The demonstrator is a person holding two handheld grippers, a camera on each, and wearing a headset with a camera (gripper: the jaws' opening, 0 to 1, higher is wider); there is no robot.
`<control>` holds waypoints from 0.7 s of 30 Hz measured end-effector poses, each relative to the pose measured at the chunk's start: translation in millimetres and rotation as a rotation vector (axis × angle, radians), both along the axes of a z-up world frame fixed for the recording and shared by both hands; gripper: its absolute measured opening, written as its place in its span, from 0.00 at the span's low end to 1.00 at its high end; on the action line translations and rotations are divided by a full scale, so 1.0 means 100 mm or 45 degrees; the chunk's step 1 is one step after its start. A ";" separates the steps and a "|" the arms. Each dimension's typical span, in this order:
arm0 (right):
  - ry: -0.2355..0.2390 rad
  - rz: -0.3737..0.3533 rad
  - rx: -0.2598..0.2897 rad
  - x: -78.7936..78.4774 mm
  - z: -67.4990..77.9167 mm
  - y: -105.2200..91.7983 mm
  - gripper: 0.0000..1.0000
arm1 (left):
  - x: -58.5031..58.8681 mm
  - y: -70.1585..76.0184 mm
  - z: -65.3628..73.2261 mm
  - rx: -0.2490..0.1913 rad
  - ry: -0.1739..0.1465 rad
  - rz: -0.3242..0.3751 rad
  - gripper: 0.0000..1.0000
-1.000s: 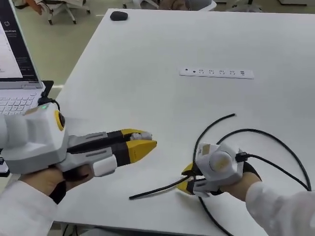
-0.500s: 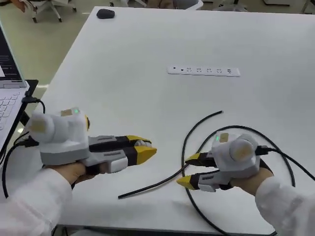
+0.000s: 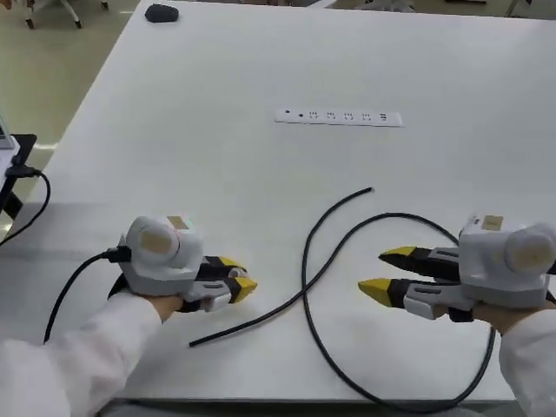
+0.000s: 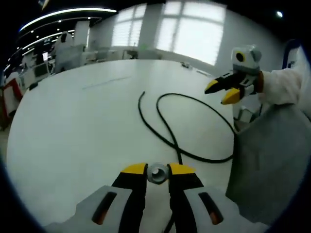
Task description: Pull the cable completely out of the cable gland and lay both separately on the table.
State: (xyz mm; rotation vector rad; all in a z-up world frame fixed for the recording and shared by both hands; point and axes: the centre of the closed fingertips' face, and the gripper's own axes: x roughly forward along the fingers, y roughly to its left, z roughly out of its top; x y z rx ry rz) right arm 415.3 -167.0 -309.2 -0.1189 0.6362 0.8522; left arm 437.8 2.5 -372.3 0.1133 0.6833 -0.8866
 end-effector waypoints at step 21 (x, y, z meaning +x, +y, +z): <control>0.044 -0.261 0.076 -0.05 -0.07 -0.35 0.34 | 0.10 -0.22 -0.38 0.048 -0.038 -0.003 0.18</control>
